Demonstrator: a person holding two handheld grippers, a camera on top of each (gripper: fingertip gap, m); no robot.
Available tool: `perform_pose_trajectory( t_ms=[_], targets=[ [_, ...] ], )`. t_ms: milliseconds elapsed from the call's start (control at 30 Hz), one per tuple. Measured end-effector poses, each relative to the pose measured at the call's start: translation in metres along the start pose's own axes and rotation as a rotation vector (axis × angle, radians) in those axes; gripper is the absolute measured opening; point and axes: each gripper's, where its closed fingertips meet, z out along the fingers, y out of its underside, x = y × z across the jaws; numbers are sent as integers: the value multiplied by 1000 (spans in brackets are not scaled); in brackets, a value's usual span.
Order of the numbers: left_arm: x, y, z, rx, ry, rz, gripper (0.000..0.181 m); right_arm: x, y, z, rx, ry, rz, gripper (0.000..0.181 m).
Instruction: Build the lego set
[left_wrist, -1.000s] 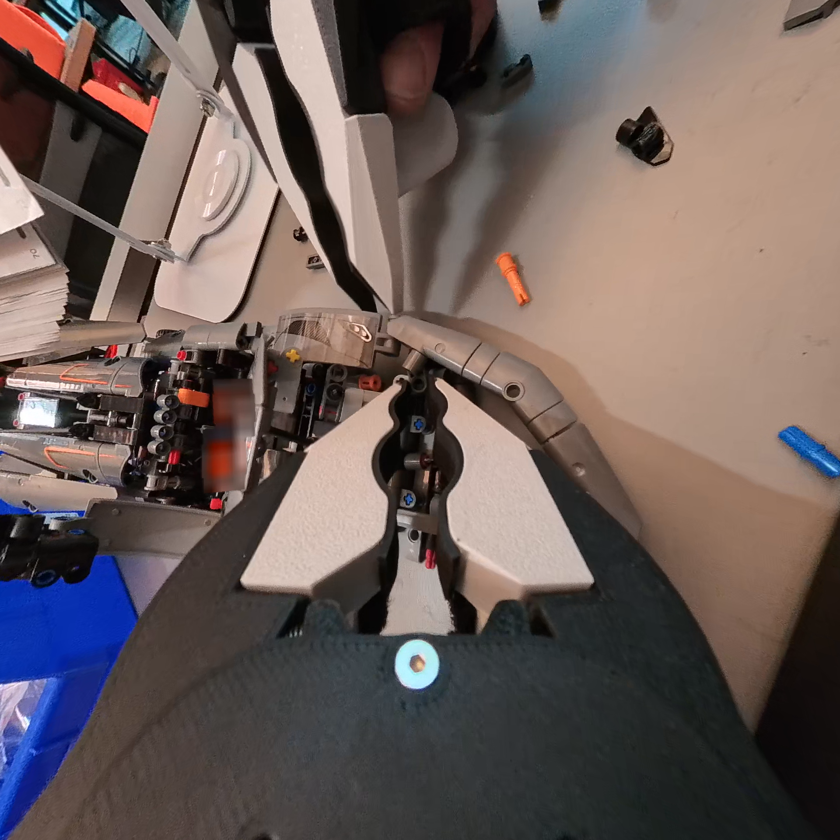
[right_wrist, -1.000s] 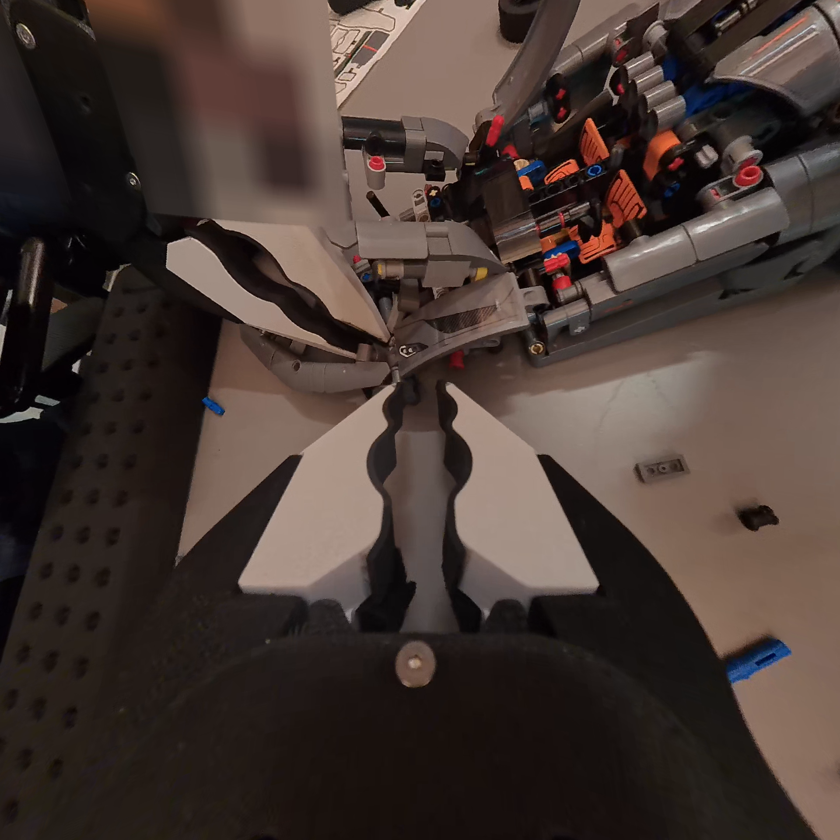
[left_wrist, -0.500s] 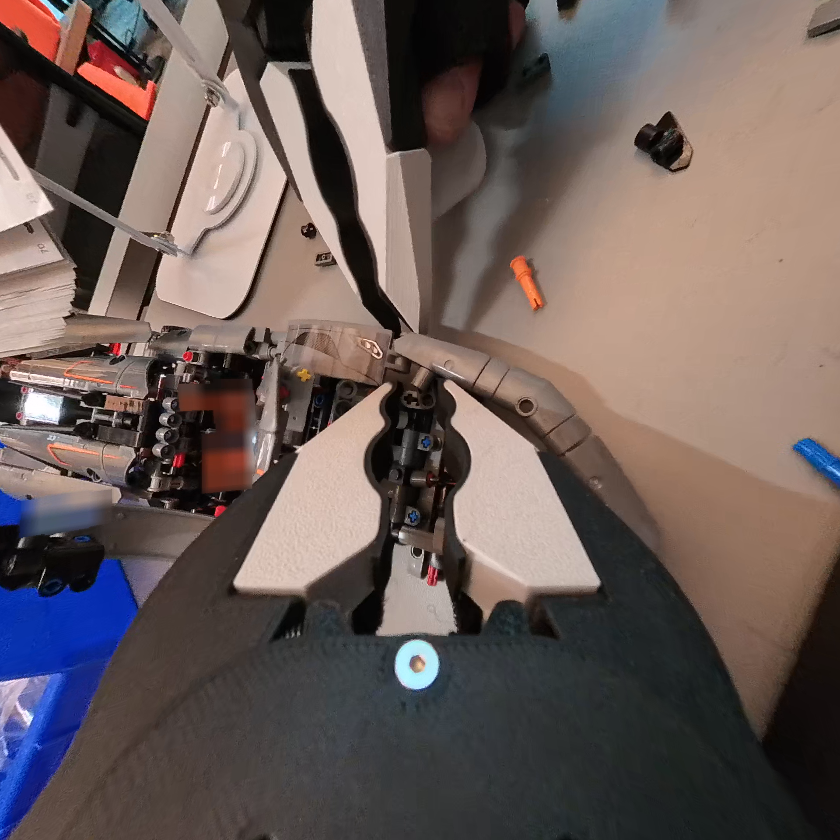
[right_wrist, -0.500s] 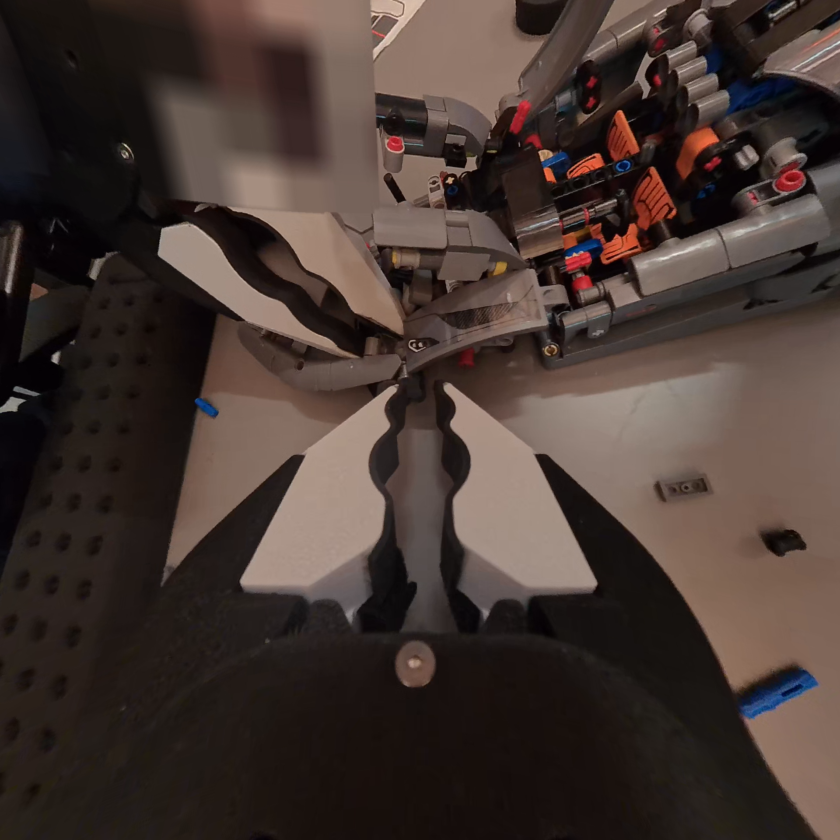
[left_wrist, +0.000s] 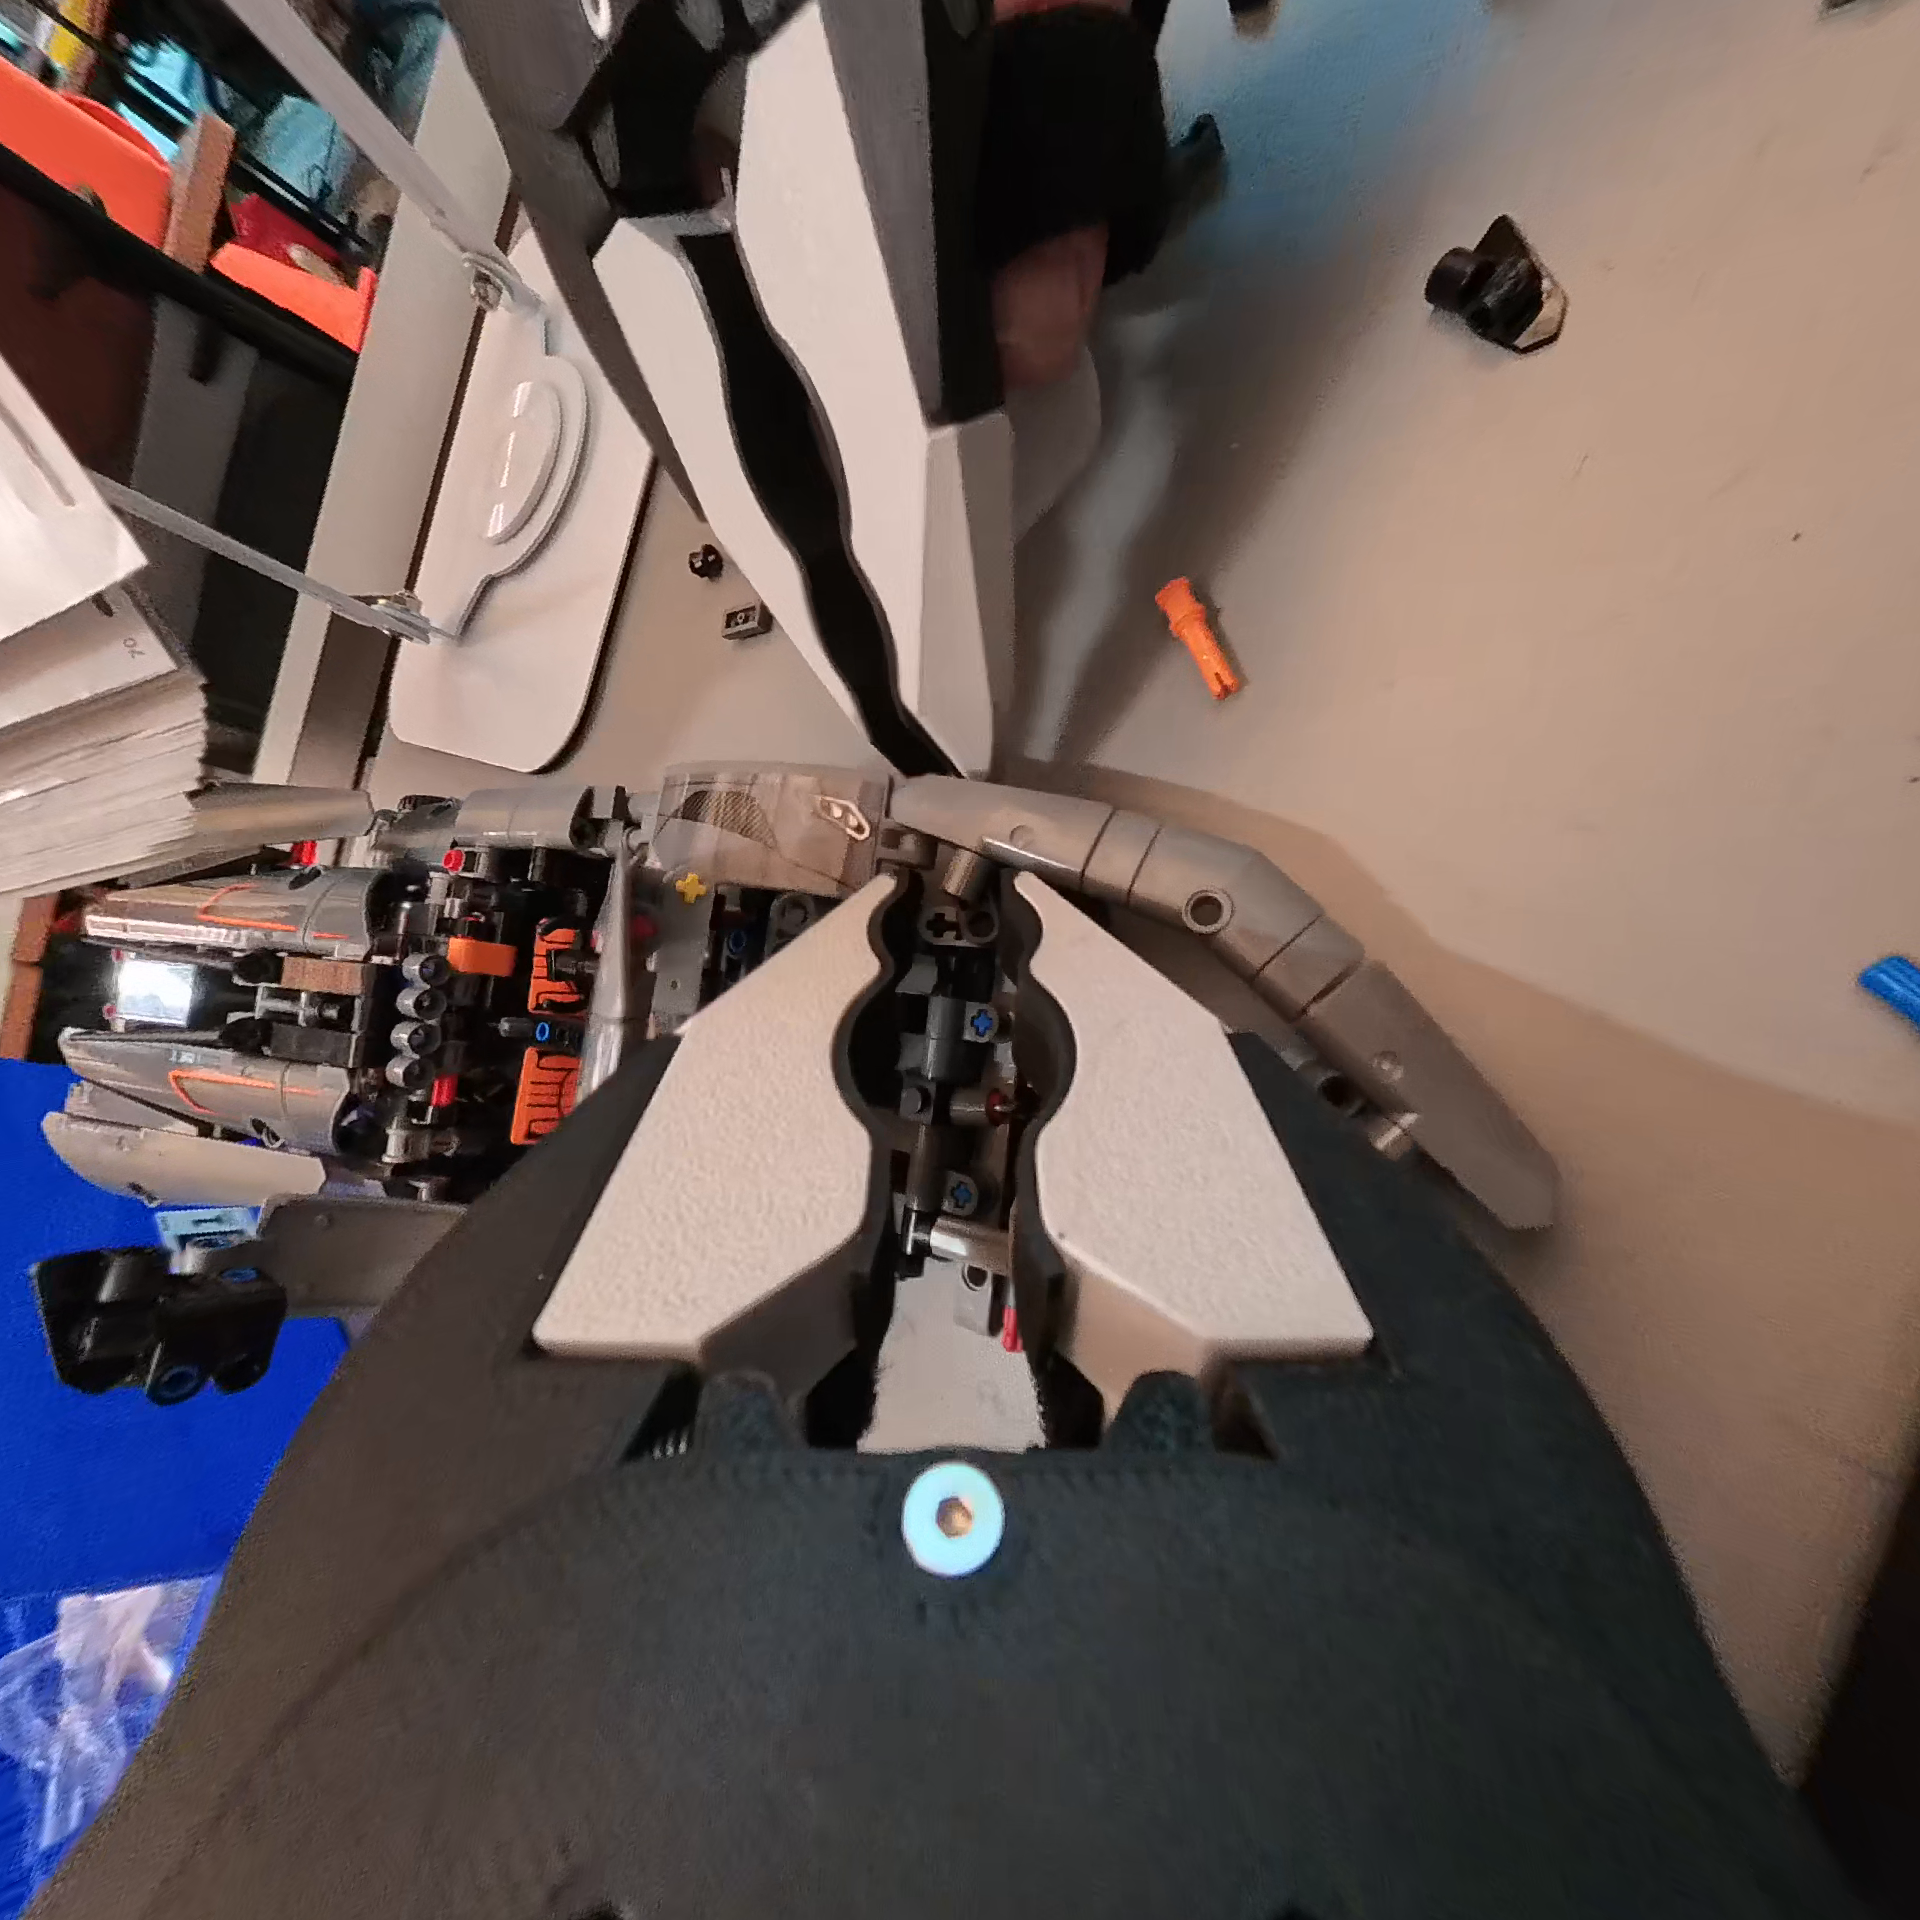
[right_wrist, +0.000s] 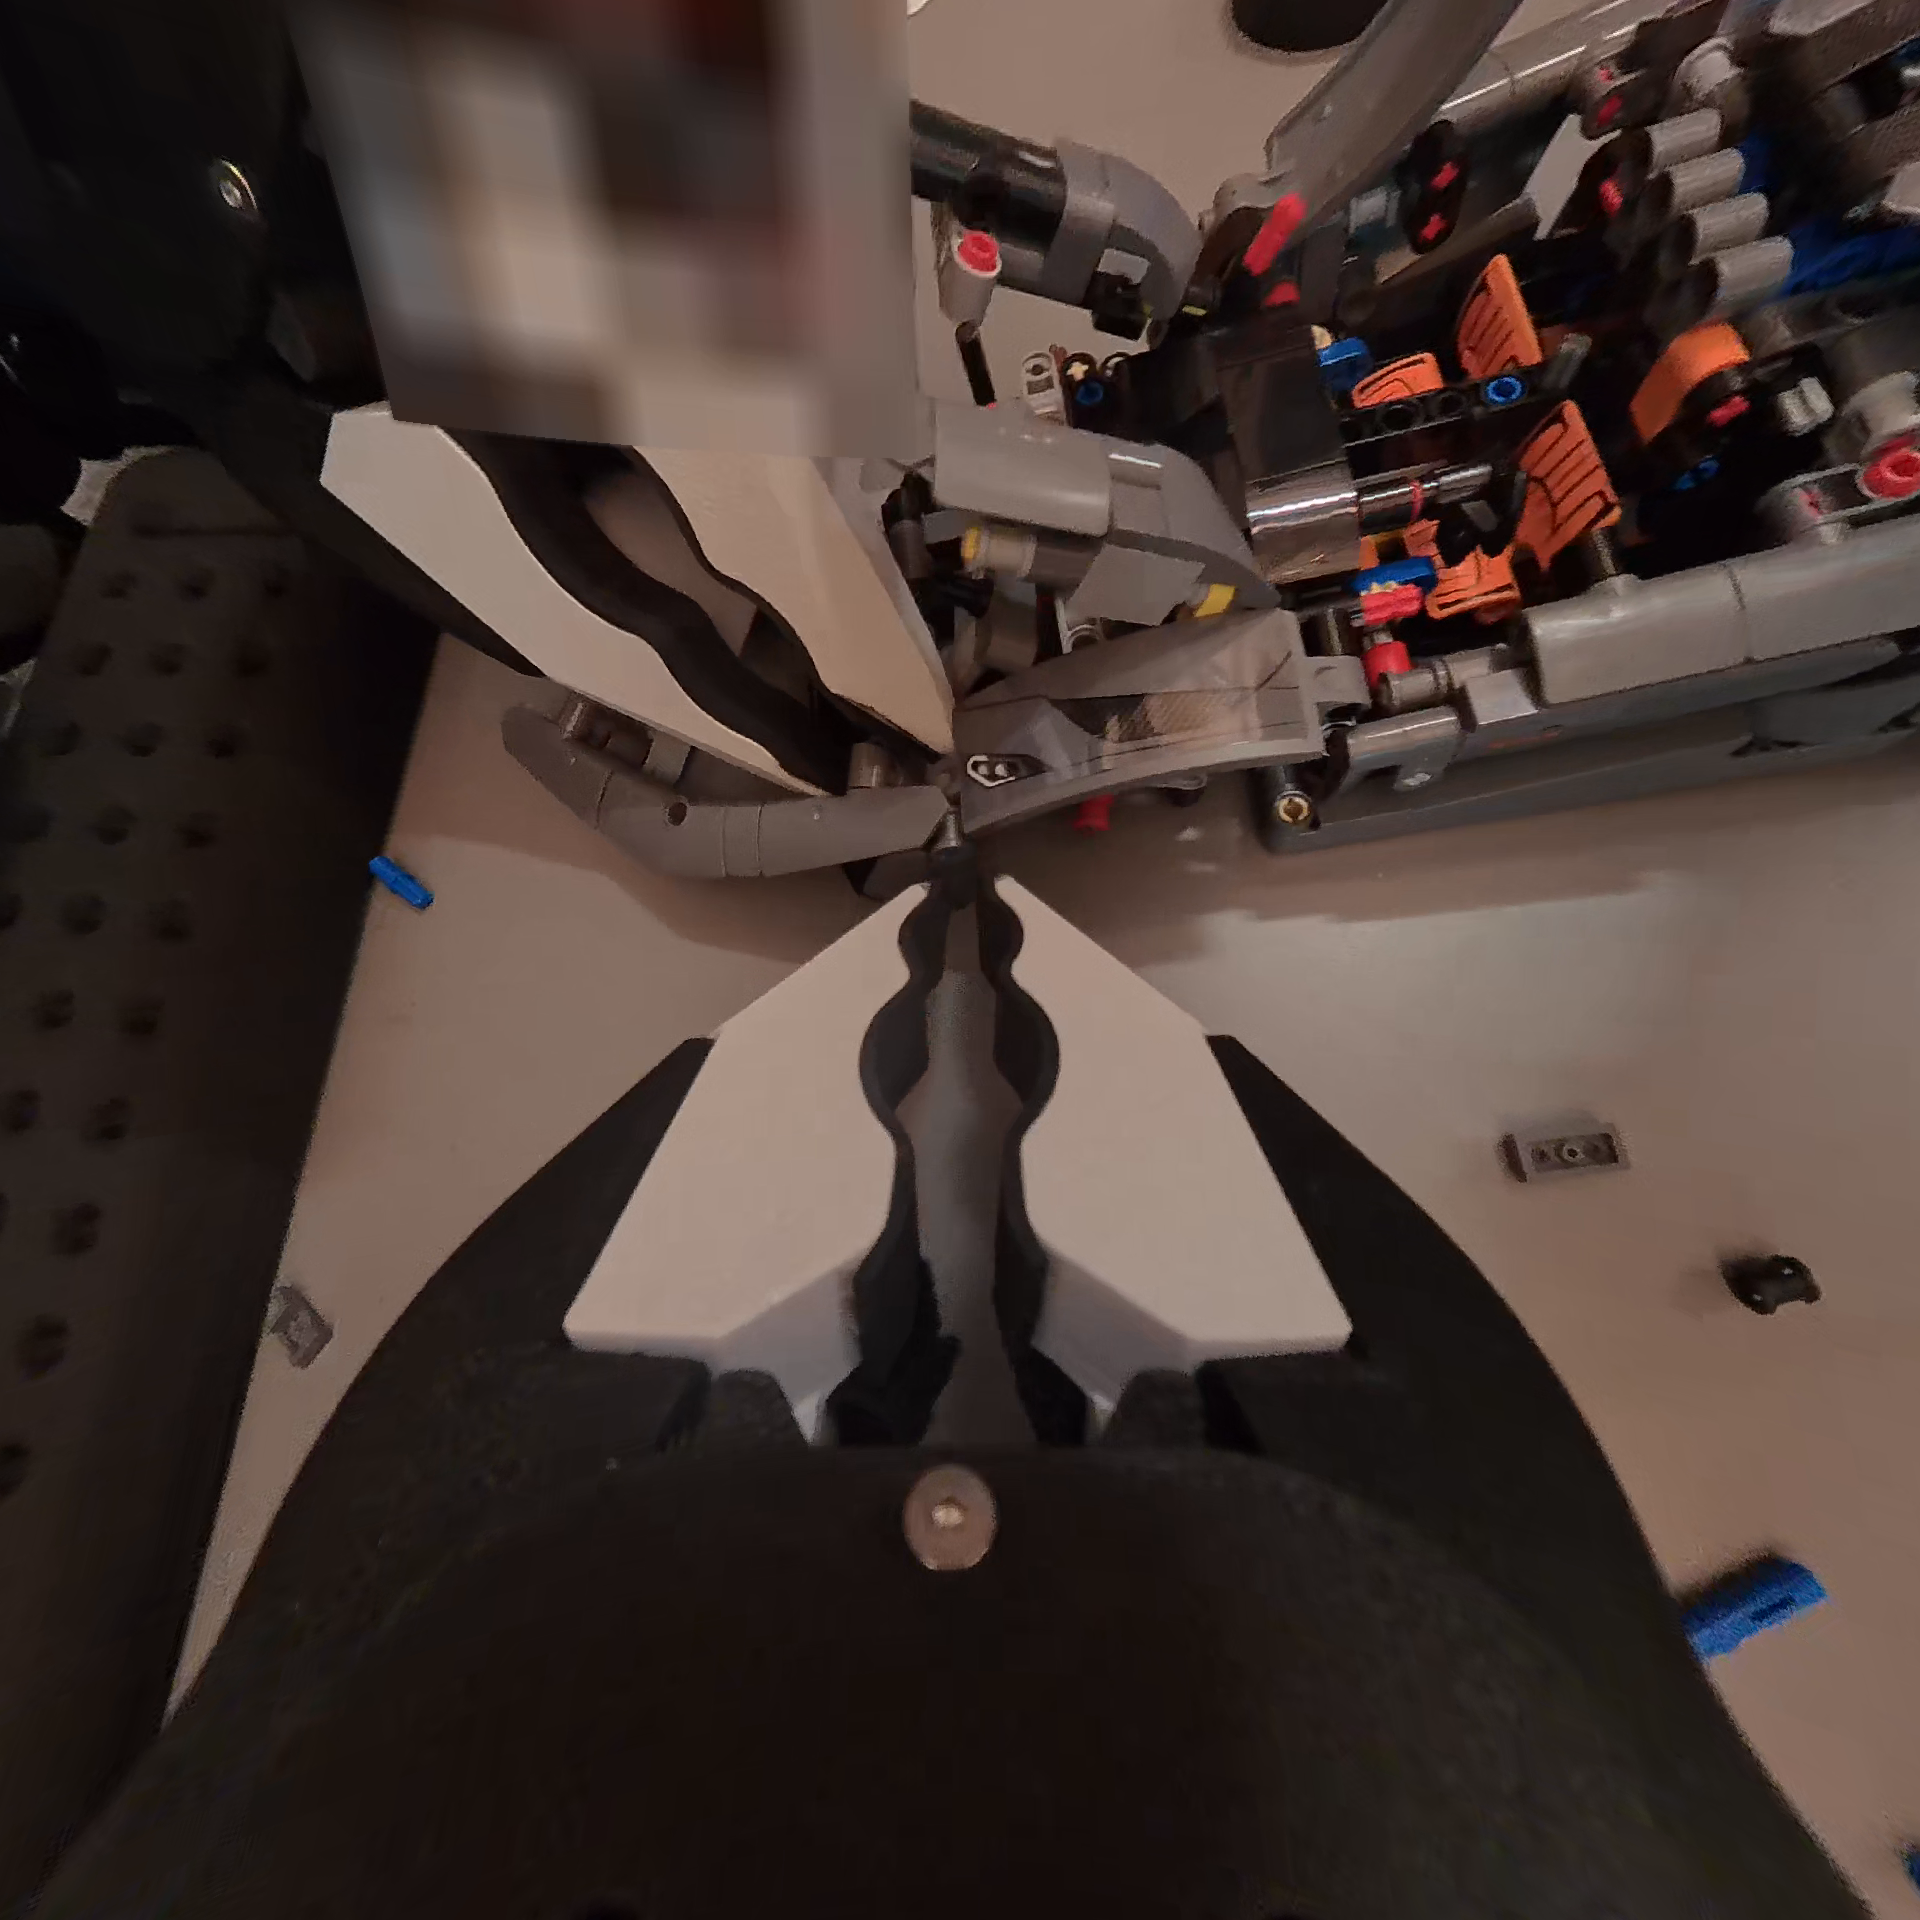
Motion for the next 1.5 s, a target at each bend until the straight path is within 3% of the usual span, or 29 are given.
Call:
perform_pose_trajectory(
  t_ms=[1500],
  targets=[
    [-3, -1, 3, -9, -11, 73, 9, 4, -3, 1, 28, 90, -125, 1]
  ],
)
